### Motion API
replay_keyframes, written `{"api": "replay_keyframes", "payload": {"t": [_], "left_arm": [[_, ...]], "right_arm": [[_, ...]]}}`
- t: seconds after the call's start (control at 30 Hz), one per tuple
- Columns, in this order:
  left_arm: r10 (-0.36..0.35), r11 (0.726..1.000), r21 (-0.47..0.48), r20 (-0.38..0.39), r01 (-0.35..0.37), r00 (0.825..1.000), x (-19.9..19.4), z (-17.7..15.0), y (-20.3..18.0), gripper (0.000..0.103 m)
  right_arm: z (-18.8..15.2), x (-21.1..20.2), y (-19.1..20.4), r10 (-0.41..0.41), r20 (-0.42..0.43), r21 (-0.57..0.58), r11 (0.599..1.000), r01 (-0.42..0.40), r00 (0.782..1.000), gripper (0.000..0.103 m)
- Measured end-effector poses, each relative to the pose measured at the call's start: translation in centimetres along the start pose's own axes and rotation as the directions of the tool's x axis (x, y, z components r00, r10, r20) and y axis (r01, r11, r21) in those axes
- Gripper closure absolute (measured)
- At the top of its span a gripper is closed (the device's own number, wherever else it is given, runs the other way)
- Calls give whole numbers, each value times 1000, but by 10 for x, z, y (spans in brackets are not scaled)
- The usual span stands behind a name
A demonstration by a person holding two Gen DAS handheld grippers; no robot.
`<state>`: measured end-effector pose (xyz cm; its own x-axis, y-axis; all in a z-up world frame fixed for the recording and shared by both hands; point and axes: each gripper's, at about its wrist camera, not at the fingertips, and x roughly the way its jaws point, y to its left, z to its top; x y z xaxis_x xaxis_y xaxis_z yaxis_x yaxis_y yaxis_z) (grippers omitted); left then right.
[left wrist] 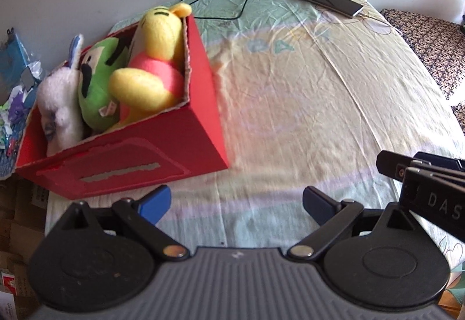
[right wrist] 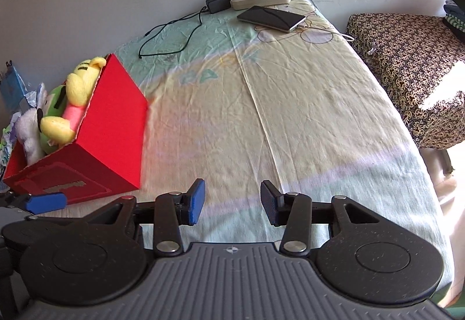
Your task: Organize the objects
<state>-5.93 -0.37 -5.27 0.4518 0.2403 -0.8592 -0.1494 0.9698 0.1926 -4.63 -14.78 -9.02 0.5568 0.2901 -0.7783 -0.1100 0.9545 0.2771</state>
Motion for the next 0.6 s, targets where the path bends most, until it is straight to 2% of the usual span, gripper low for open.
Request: {"api": "replay_keyframes", "payload": {"t": [0.3,0.6], "left_arm": [[21,999,-41,-40,-23,999,6,-11,24,6],[37,997,-63,6,-37,999,-10,2,76,6]], "right_arm": [[-6,5,23,-10,-36,-34,999,9,999,57],[10,1,77,4,-3,-78,997,-4,1000,57]]}}
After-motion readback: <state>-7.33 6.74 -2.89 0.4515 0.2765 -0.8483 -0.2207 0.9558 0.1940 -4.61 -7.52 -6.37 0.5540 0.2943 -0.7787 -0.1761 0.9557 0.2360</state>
